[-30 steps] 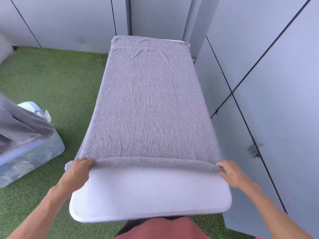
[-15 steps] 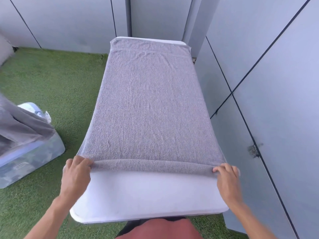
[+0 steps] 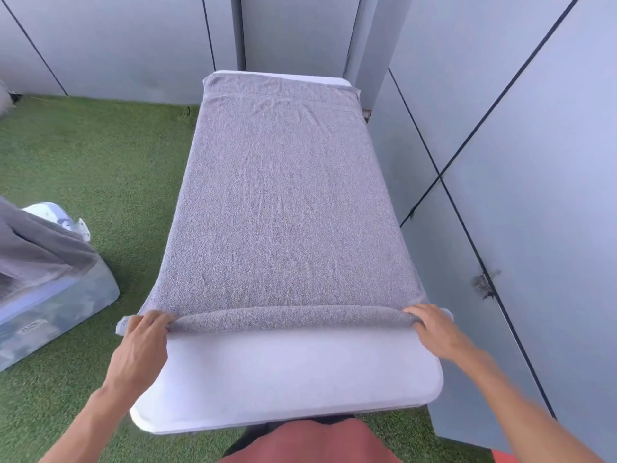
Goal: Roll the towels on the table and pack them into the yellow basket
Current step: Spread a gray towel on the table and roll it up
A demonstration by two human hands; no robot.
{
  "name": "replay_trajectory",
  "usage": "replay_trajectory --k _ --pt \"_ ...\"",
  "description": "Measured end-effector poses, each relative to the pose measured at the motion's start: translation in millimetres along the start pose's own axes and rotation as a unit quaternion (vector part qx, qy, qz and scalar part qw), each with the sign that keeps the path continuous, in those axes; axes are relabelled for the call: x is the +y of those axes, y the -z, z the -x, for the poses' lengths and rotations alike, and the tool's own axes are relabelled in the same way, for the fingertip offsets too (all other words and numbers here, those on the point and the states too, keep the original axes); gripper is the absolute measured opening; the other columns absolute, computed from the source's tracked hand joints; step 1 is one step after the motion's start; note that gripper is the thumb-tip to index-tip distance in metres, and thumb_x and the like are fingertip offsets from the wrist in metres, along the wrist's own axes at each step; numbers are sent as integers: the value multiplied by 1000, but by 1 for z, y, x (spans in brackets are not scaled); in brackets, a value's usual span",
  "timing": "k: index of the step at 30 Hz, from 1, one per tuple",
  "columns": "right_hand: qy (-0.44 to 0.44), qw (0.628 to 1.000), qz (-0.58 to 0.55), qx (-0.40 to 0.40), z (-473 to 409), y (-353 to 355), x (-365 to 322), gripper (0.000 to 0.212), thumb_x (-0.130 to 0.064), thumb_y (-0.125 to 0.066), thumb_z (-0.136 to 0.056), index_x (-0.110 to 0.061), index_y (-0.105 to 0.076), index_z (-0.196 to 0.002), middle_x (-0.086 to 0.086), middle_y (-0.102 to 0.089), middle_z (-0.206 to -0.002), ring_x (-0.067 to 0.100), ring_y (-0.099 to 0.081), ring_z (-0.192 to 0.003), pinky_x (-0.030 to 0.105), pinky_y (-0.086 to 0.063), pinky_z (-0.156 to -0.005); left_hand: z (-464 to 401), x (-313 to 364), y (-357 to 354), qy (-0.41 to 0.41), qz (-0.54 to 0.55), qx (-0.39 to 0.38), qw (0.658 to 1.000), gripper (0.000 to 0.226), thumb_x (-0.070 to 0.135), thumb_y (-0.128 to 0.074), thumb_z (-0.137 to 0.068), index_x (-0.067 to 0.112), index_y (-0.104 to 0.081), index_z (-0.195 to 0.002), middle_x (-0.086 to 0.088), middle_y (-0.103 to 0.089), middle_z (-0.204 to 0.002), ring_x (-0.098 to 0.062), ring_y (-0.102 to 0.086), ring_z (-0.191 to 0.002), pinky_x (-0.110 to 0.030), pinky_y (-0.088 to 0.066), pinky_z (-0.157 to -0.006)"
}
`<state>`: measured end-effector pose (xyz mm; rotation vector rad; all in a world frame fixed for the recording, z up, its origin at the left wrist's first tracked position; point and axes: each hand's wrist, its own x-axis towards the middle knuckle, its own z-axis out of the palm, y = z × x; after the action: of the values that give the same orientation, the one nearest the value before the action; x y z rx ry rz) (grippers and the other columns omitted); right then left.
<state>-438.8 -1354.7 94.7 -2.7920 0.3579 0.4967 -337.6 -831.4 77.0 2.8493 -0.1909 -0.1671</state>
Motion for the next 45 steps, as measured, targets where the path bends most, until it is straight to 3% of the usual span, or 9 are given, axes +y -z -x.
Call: replay_trajectory --k 4,7,12,16,20,28,36,40,45 --pt "-65 990 -120 -45 -15 15 0 49 -2 -47 -84 -42 -60 -108 -16 -61 -121 9 -56 -116 36 -40 -103 -19 -5 4 25 -22 -41 999 30 3 -46 -91 17 -67 -108 -2 -61 -106 -25 -44 -93 -42 -46 -67" --pt "-119 963 -214 113 -18 7 -11 44 6 -57 -77 -35 -61 -95 -1 -63 -107 12 -60 -97 31 -44 -92 -37 -2 14 54 -17 -83 995 26 9 -49 -91 20 -67 -106 -3 -61 -111 -28 -52 -100 -40 -47 -72" --pt "-77 959 -7 272 0 -26 -22 19 0 -69 -80 -15 -72 -92 4 -60 -95 28 -46 -94 40 -42 -90 -22 13 10 51 -5 65 997 7 4 -58 -87 10 -60 -87 -8 -49 -90 -30 -46 -87 -42 -44 -53" --pt "-13 975 4 222 6 -38 -16 41 1 -71 -74 0 -62 -114 12 -54 -114 27 -42 -110 48 -45 -99 6 23 -10 -6 -31 85 996 33 -16 -60 -74 3 -59 -102 -12 -56 -102 -31 -48 -96 -39 -51 -49" --pt "-10 983 12 183 2 -37 -15 52 1 -73 -72 2 -57 -122 15 -53 -124 31 -41 -117 40 -35 -105 13 28 -25 -17 -49 38 998 63 -24 -61 -62 -10 -49 -123 -23 -50 -122 -40 -44 -122 -49 -57 -80" --pt "-22 985 -15 172 -5 -20 -11 31 7 -64 -80 -1 -65 -110 11 -65 -108 33 -56 -107 30 -28 -97 -21 31 -5 41 -22 -10 999 27 -15 -44 -76 5 -52 -92 -11 -53 -103 -32 -48 -106 -41 -41 -50" --pt "-59 988 -118 -82 3 9 5 21 -11 -61 -89 -20 -64 -107 -3 -63 -103 18 -60 -102 28 -43 -85 -37 -5 11 92 23 -180 979 38 0 -48 -89 13 -58 -123 -12 -63 -119 -29 -60 -104 -32 -47 -81" --pt "-117 977 -136 115 -10 -3 -6 28 -11 -70 -80 -35 -57 -86 -3 -61 -98 23 -55 -101 37 -44 -83 -45 -11 14 121 121 -62 983 22 8 -58 -86 18 -64 -104 -9 -60 -108 -32 -58 -95 -40 -48 -78" --pt "-39 962 36 268 17 -28 -33 18 -25 -57 -89 -16 -72 -92 3 -59 -97 28 -49 -93 38 -36 -86 4 10 -1 -5 -32 80 996 24 -8 -61 -79 6 -63 -98 -11 -53 -100 -31 -44 -89 -43 -46 -56"
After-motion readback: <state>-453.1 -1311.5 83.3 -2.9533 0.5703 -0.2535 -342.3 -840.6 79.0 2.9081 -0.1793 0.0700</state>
